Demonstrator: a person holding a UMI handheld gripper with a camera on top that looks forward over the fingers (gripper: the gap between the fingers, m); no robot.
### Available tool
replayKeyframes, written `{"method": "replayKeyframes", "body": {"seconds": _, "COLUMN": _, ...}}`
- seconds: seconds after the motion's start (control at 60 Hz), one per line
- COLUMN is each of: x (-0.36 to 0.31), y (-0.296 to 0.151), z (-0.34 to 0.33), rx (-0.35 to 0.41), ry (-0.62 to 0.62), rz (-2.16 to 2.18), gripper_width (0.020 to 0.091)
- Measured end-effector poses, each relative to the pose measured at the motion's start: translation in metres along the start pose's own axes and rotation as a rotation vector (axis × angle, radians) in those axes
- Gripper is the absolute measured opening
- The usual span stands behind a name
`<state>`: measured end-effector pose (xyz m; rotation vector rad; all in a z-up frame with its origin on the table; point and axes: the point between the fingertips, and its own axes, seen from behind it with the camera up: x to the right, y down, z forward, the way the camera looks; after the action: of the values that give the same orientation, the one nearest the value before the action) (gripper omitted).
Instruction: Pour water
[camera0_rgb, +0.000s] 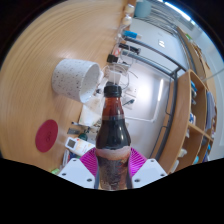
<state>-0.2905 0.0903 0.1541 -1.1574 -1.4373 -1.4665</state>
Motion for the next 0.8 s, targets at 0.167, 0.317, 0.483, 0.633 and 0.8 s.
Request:
{"method": "replayKeyframes", "body": {"seconds": 0.167, "x": -0.005, "y": 0.016, "z": -0.016, "rx": -0.010, "ry": -0.063, "rz": 0.526, "gripper_width": 0.0371}}
{"method": "replayKeyframes", "body": {"seconds": 0.317, "x": -0.012, "y": 0.012, "z": -0.019, "rx": 0.022, "ry": -0.136, "rz": 1.088, "gripper_width": 0.0381}}
{"method": "replayKeyframes", "body": {"seconds": 0.483, "x": -0.027, "y": -0.005, "z": -0.013, "rx": 0.072, "ry": -0.244, "rz": 1.648, "gripper_width": 0.0391}}
{"method": "replayKeyframes", "body": {"seconds": 0.633, "x": -0.032, "y": -0.003, "z": -0.001, "rx": 0.103, "ry": -0.263, "rz": 1.856, "gripper_width": 0.0390}}
{"method": "replayKeyframes", "body": {"seconds": 0.8, "x": -0.051, "y": -0.010, "z": 0.003, "rx": 0.092, "ry": -0.276, "rz": 1.870, "gripper_width": 0.0408}}
